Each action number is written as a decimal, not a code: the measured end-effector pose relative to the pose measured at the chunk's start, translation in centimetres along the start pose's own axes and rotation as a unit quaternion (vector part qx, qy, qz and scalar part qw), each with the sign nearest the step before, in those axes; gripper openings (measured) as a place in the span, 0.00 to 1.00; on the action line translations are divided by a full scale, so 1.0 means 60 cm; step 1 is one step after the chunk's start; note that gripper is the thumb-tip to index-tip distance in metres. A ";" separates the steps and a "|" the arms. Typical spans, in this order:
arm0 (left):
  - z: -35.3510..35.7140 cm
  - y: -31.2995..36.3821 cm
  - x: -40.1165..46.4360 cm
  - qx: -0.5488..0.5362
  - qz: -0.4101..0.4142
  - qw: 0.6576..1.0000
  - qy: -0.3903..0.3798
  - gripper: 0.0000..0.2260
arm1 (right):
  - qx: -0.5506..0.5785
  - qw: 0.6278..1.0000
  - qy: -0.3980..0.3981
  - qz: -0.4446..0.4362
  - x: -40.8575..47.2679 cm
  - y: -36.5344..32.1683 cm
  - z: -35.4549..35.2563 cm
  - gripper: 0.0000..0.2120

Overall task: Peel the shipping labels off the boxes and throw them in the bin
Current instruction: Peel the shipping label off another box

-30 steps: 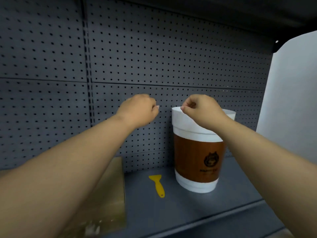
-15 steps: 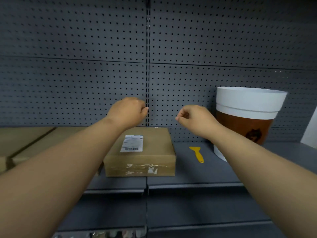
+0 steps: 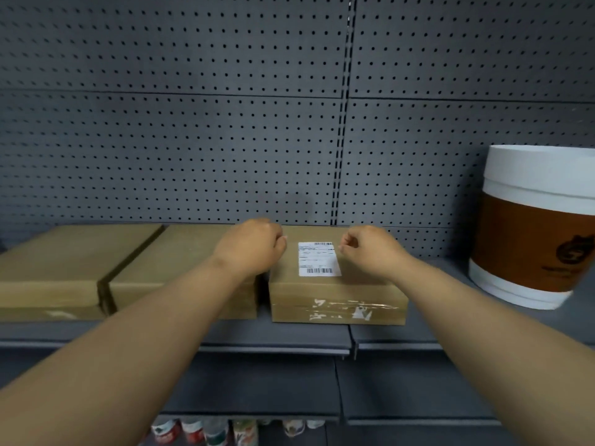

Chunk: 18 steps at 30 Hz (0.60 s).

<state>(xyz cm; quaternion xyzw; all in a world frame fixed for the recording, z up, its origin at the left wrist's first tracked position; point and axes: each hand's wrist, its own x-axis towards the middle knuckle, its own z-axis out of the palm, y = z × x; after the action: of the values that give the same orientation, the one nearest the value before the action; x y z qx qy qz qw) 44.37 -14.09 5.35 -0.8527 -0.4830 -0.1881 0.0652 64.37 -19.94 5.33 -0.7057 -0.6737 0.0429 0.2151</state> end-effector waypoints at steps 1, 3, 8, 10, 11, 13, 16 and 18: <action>0.008 -0.009 0.003 -0.007 0.005 1.000 -0.006 0.15 | -0.005 1.000 -0.001 0.009 0.007 0.000 0.010 0.07; 0.024 -0.027 0.010 -0.016 0.022 1.000 -0.015 0.15 | -0.008 1.000 -0.005 0.027 0.018 -0.002 0.025 0.10; 0.064 -0.055 0.023 -0.033 0.060 0.997 -0.033 0.14 | -0.016 0.998 -0.004 0.068 0.045 -0.005 0.058 0.08; 0.079 -0.061 0.029 -0.040 0.079 0.995 -0.040 0.14 | -0.018 0.997 -0.005 0.078 0.055 -0.007 0.067 0.09; 0.085 -0.064 0.033 -0.042 0.089 0.994 -0.045 0.14 | -0.023 0.996 -0.011 0.080 0.058 -0.008 0.071 0.10; 0.095 -0.066 0.042 -0.044 0.107 0.992 -0.056 0.15 | -0.025 0.996 -0.021 0.084 0.065 -0.010 0.081 0.12; 0.108 -0.068 0.055 -0.048 0.124 0.989 -0.063 0.15 | -0.027 0.996 -0.031 0.084 0.081 -0.005 0.097 0.12; 0.117 -0.068 0.064 -0.047 0.129 0.988 -0.074 0.16 | -0.042 0.995 -0.033 0.083 0.095 0.001 0.104 0.13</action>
<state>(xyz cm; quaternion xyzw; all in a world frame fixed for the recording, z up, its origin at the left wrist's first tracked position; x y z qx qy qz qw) 44.48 -6.82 0.07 -0.9217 -0.3627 -0.1371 0.0130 62.75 -12.90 0.95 -0.7660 -0.6205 0.0555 0.1584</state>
